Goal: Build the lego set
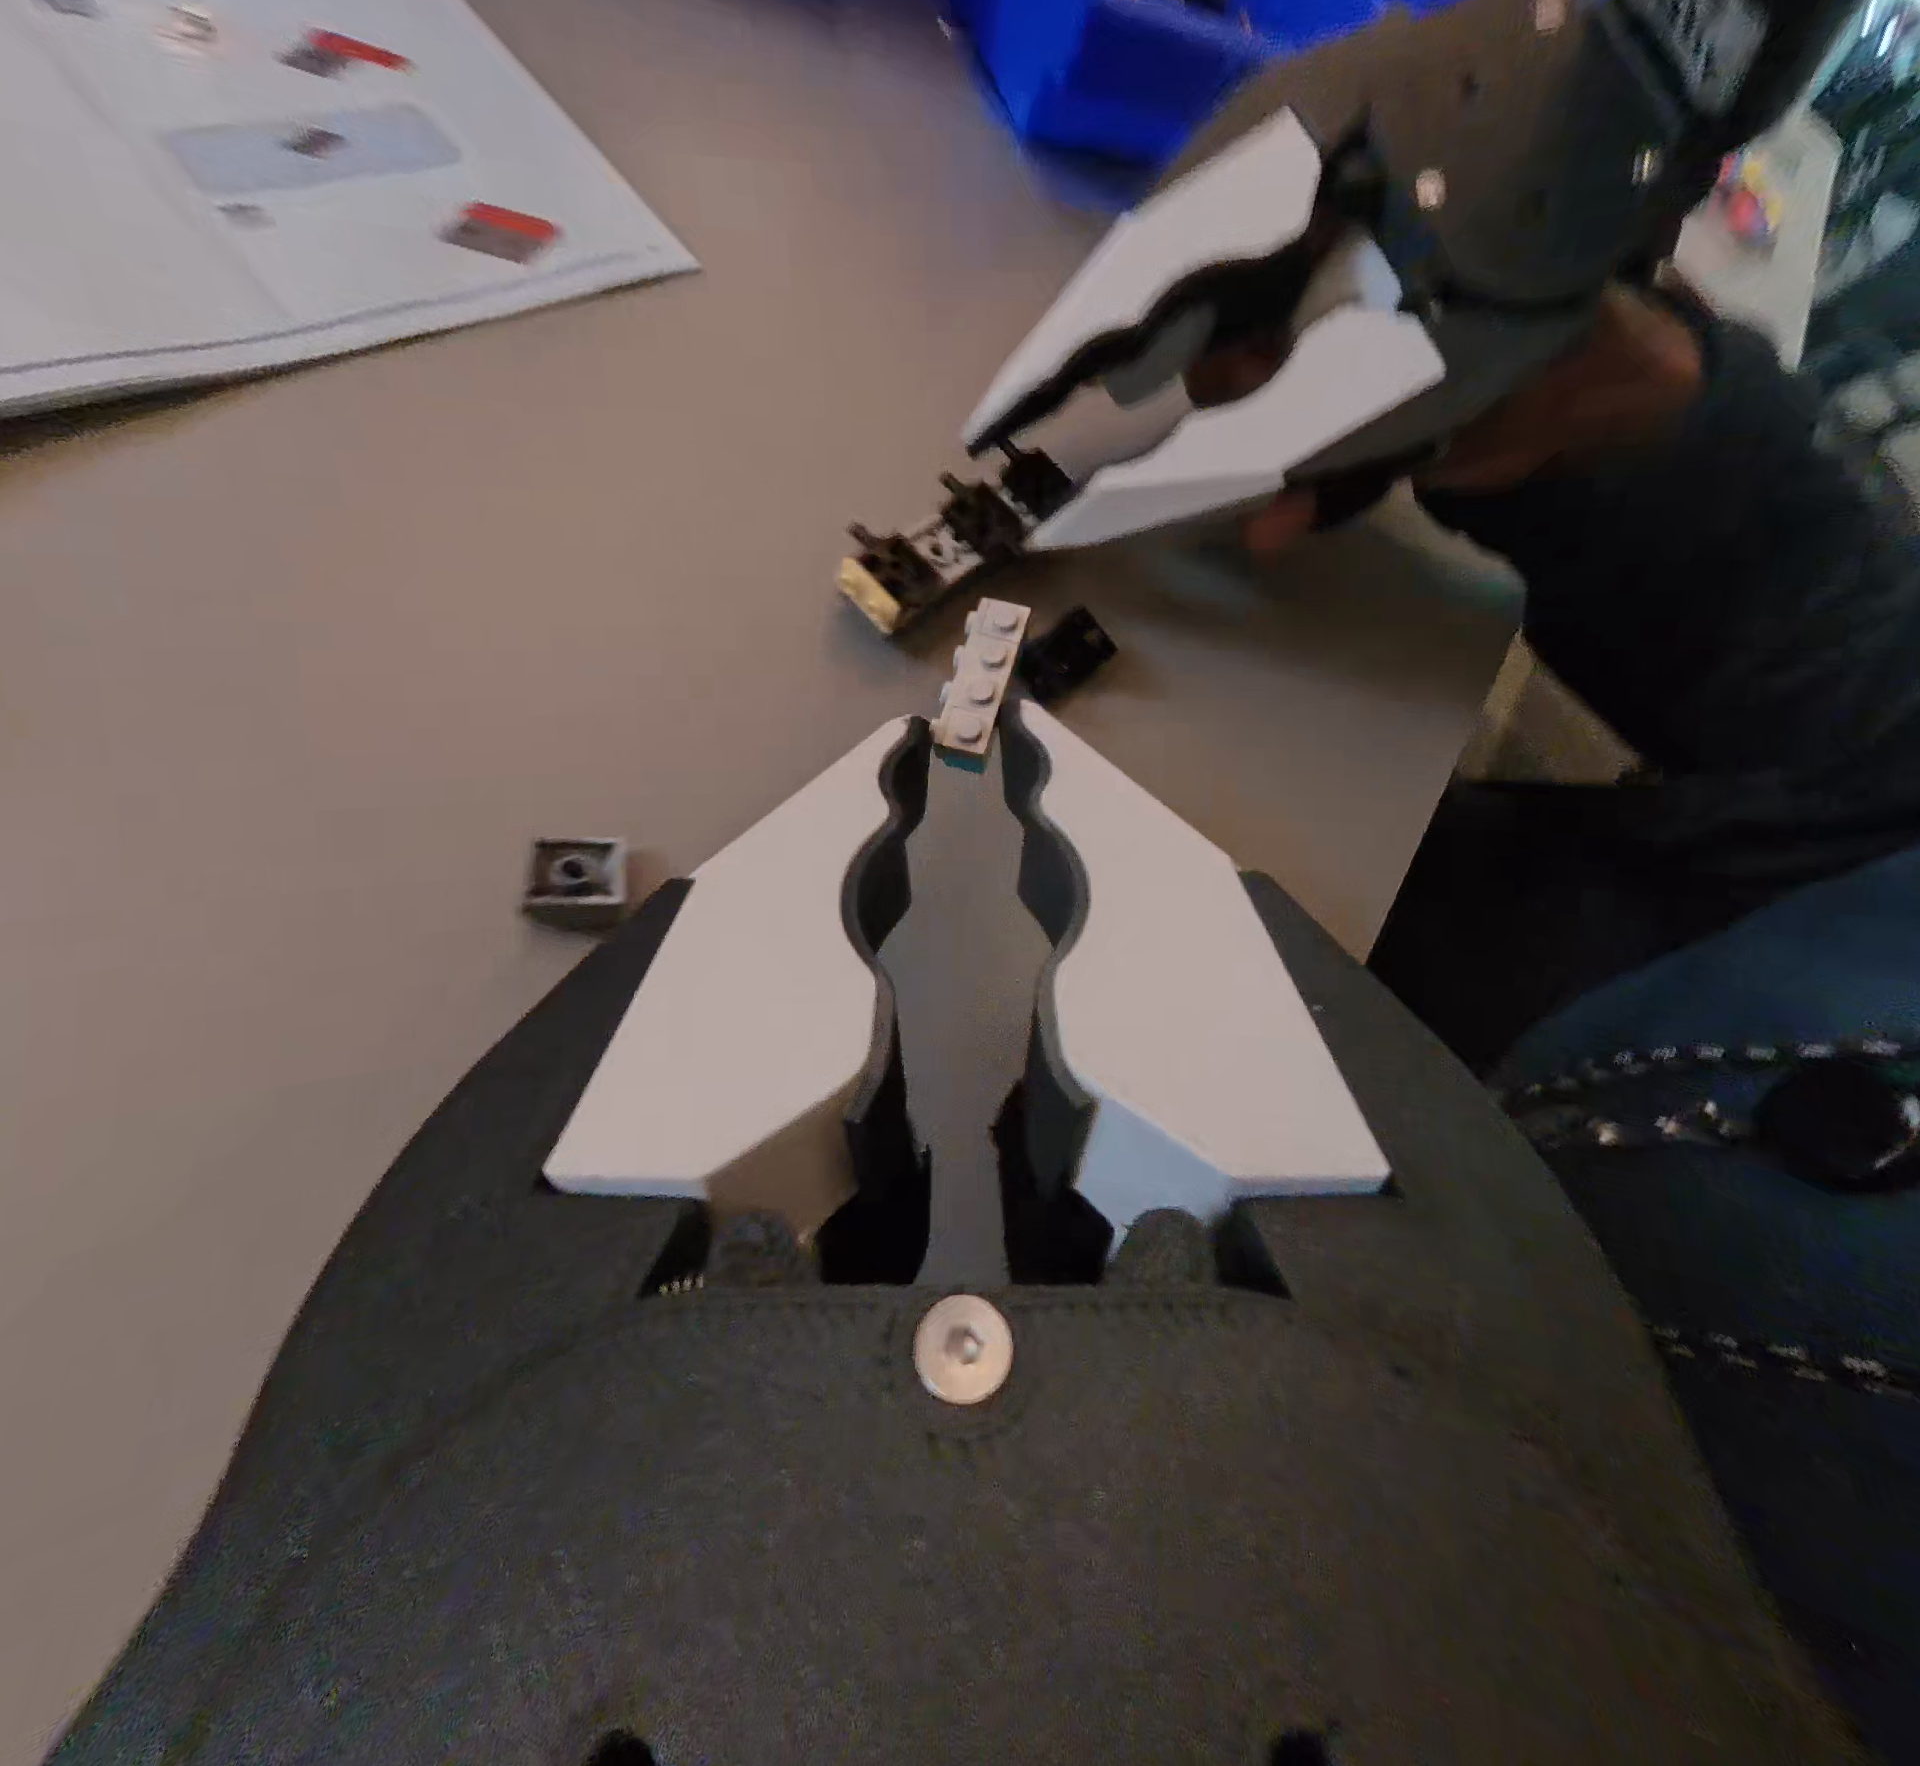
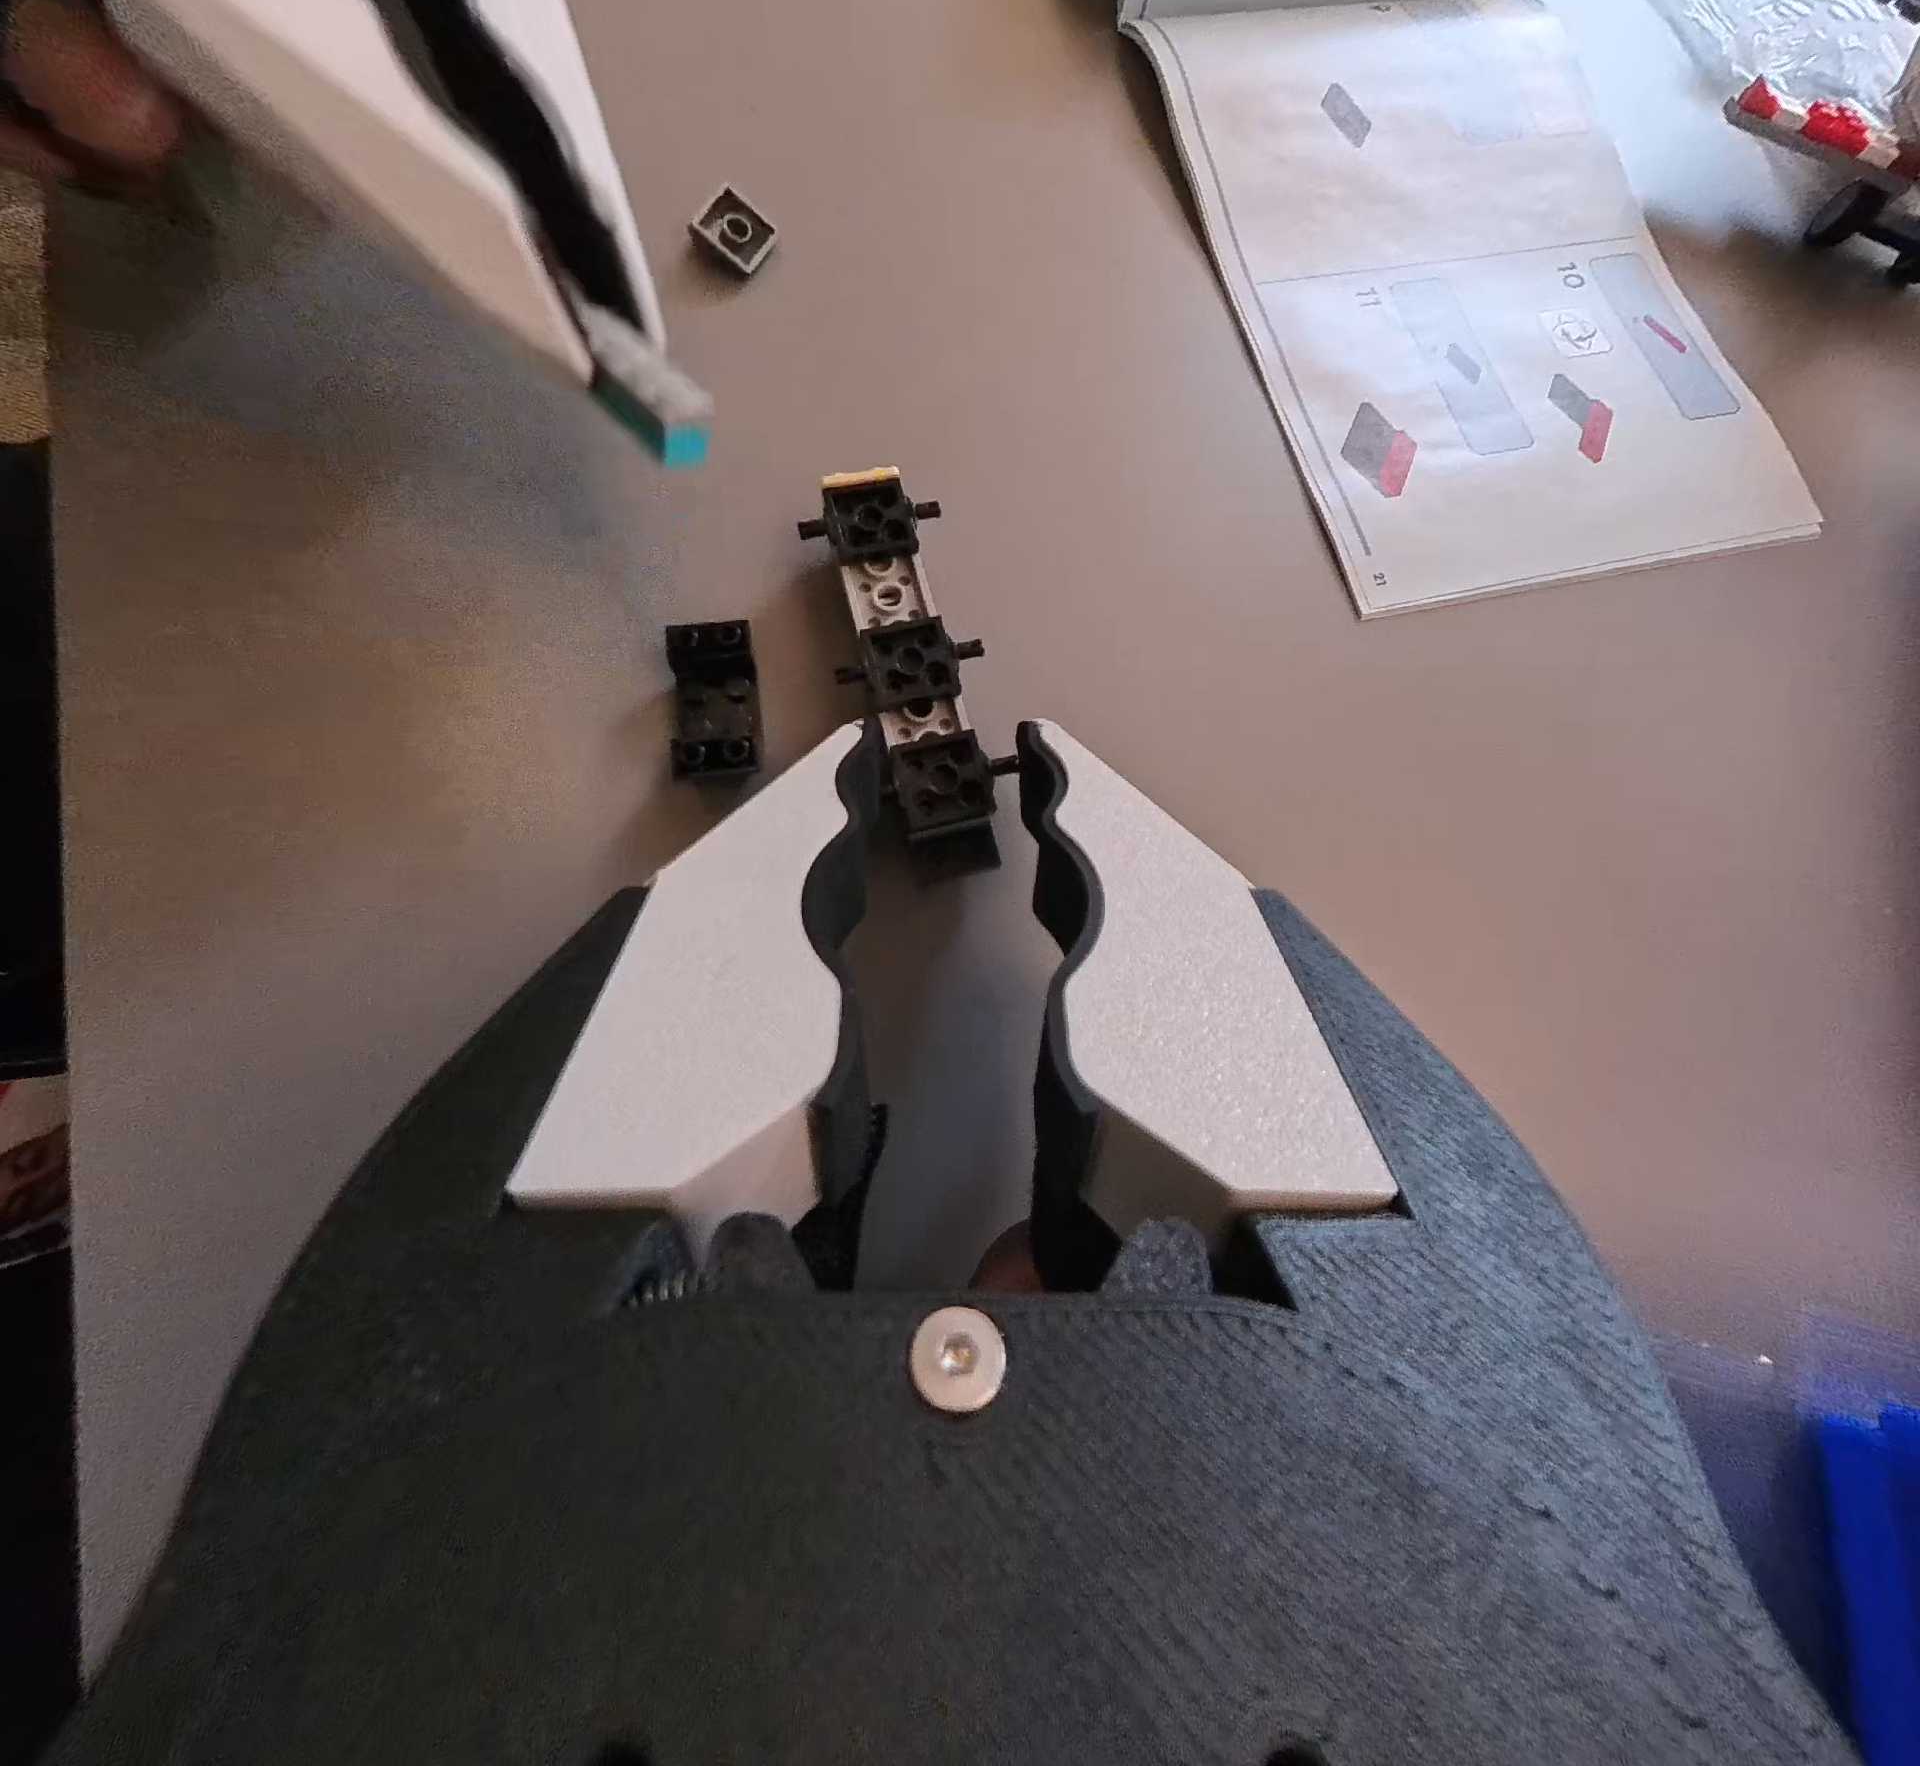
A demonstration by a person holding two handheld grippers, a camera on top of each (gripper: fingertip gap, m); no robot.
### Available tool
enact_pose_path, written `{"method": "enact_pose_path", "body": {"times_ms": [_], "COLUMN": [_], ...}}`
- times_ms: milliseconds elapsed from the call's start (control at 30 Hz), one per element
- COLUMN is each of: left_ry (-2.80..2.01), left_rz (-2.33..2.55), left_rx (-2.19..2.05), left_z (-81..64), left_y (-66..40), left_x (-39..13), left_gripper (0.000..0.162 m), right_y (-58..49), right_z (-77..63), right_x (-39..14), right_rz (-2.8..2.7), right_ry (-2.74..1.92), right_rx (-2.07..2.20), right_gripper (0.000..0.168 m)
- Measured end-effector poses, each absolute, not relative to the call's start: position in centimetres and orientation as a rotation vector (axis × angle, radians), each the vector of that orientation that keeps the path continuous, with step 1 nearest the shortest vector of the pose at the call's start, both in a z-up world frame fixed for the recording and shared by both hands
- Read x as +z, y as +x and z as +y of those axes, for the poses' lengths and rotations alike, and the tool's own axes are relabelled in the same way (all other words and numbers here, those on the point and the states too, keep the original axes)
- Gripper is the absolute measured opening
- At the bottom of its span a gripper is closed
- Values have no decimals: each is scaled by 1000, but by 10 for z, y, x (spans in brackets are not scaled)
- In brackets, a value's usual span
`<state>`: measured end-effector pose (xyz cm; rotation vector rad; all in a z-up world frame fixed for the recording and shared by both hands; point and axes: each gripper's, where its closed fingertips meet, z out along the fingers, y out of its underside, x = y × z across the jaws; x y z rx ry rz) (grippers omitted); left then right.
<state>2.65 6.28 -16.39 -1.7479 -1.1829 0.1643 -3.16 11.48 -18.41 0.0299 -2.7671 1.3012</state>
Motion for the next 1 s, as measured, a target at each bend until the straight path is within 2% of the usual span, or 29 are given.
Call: {"method": "enact_pose_path", "body": {"times_ms": [33,300,1000], "left_ry": [-1689,-1388,-1290], "left_rz": [-1212,-1355,-1370], "left_rx": [168,159,108], "left_z": [54,14,7], "left_y": [24,13,10], "left_x": [-160,-149,-147], "left_gripper": [14,14,14], "right_y": [-32,-32,-32], "right_z": [115,114,114], "right_x": [-184,-186,-186], "right_rz": [-2767,-2767,-2771], "right_ry": [29,21,19], "right_rx": [1300,1282,1288], "right_gripper": [27,28,28]}}
